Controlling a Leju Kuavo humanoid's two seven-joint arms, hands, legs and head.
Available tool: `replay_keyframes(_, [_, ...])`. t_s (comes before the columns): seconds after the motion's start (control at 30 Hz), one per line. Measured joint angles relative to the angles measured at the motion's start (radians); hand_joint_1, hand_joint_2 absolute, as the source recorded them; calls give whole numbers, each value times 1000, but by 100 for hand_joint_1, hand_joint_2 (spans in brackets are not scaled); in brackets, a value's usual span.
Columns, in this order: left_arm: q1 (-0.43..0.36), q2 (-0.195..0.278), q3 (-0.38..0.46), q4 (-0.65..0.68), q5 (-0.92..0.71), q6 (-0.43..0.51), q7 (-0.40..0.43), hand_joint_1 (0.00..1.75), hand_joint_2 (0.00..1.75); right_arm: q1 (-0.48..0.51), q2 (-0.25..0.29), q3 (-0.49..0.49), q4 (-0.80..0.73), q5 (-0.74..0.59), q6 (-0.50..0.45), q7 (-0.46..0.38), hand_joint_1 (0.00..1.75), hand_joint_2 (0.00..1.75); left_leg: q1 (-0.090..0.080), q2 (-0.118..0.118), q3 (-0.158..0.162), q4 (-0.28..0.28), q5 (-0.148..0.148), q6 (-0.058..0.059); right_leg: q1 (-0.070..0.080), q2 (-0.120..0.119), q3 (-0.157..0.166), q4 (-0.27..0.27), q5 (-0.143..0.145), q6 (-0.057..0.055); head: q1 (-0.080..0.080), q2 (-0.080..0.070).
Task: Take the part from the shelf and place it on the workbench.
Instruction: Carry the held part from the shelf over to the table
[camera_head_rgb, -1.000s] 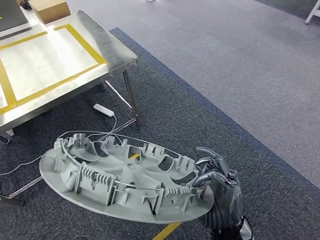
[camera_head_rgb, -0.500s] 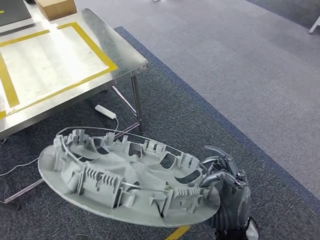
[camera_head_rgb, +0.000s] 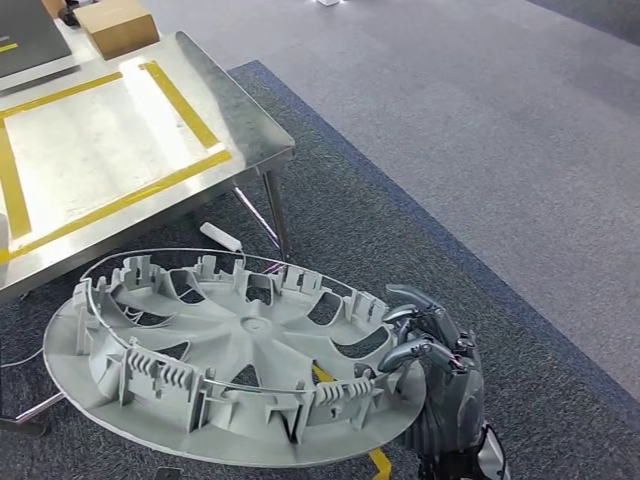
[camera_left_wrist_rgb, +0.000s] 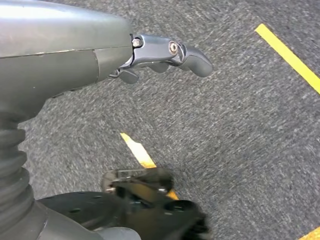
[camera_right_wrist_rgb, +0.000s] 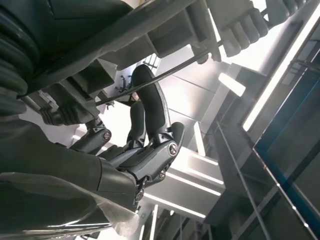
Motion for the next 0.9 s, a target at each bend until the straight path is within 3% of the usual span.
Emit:
replay_keyframes(0.03, [1, 0, -2, 0, 0, 0, 0, 0, 175, -6, 0, 6, 2, 4, 0, 5, 175, 175, 0, 2, -8, -21, 17, 2, 1, -7, 15, 0, -11, 0, 0, 0])
replay_keyframes(0.07, [2, 0, -4, 0, 0, 0, 1, 0, 175, -12, 0, 11, 4, 7, 1, 10, 175, 175, -2, 8, -4, -67, 58, 8, 2, -15, 31, 0, -22, 1, 0, 0])
replay_keyframes(0.1, [2, 0, -6, 0, 0, 0, 1, 0, 175, -17, 0, 16, 5, 9, 1, 14, 175, 175, -7, 27, 4, -128, 115, 17, 3, -24, 43, -1, -34, 3, 0, 0])
replay_keyframes(0.17, [0, 1, -12, 0, 0, 0, 2, 0, 175, -27, -1, 24, 10, 13, 1, 21, 175, 175, -20, 70, 16, -210, 179, 35, 8, -43, 65, -3, -56, 13, 1, 0])
replay_keyframes(0.2, [-1, 1, -14, 0, 0, 0, 2, 0, 175, -32, -2, 29, 12, 15, 1, 24, 175, 175, -25, 82, 18, -231, 189, 41, 10, -52, 75, -3, -64, 19, 1, 0])
replay_keyframes(0.27, [-1, 0, -18, 0, 0, 0, 3, 0, 175, -40, -4, 38, 15, 16, 0, 30, 175, 175, -24, 64, 30, -244, 183, 48, 11, -67, 94, 0, -69, 32, 0, 0])
replay_keyframes(0.33, [-2, 1, -19, 0, 0, 1, 3, 0, 175, -49, -6, 43, 18, 18, 0, 32, 175, 175, -16, 37, 53, -253, 180, 57, 8, -44, 94, 27, -87, 43, 2, 0])
replay_keyframes(0.4, [-6, 1, -19, 0, 1, 1, 3, 0, 175, -55, -8, 46, 20, 18, -1, 34, 175, 175, -10, 14, 69, -256, 173, 66, 3, 5, 43, 117, -138, 52, 5, 0])
replay_keyframes(0.47, [-8, 0, -20, 0, 0, 1, 3, 0, 175, -58, -11, 50, 22, 19, -2, 38, 175, 175, -7, -12, 76, -255, 164, 67, -1, 29, -44, 233, -180, 59, 6, 0])
replay_keyframes(0.5, [-7, -1, -20, 0, 0, 0, 3, 0, 175, -60, -12, 53, 23, 21, -2, 41, 175, 175, -5, -26, 82, -255, 158, 65, -3, 32, -79, 261, -179, 61, 6, 0])
replay_keyframes(0.53, [-6, -1, -21, 0, 1, 0, 3, 0, 175, -62, -14, 56, 25, 24, -2, 44, 175, 175, -2, -40, 91, -254, 150, 61, -5, 33, -98, 257, -159, 64, 6, 0])
replay_keyframes(0.57, [-5, -1, -21, 0, 1, 0, 4, 0, 175, -65, -16, 60, 27, 28, -2, 47, 175, 175, 2, -53, 103, -254, 141, 56, -7, 37, -101, 219, -119, 69, 6, 0])
replay_keyframes(0.63, [-5, -1, -23, 0, 0, 0, 4, 0, 175, -71, -21, 64, 32, 32, -2, 51, 175, 175, 11, -78, 127, -251, 120, 43, -18, 68, -89, 102, -22, 80, 8, 0])
replay_keyframes(0.7, [-5, -1, -26, 0, 0, 0, 7, 0, 175, -78, -25, 69, 36, 35, -1, 54, 175, 175, 15, -96, 136, -250, 105, 29, -22, 96, -75, 40, 17, 72, 12, 0])
replay_keyframes(0.77, [-4, 0, -30, 0, -1, 0, 12, 0, 175, -86, -26, 76, 39, 39, 3, 61, 175, 175, 15, -104, 139, -254, 99, 18, -18, 92, -62, 37, 10, 48, 15, 0])
replay_keyframes(0.83, [-6, 1, -34, 0, -1, 1, 15, 0, 175, -93, -27, 84, 42, 42, 7, 69, 175, 175, 13, -71, 128, -225, 101, 8, -20, 79, -45, 29, 9, 34, 12, 0])
replay_keyframes(0.9, [-14, 2, -39, 0, -1, 3, 15, 0, 175, -98, -27, 90, 45, 44, 8, 75, 175, 175, 11, -20, 72, -130, 89, -2, -19, 65, -23, 21, -1, 23, 8, 0])
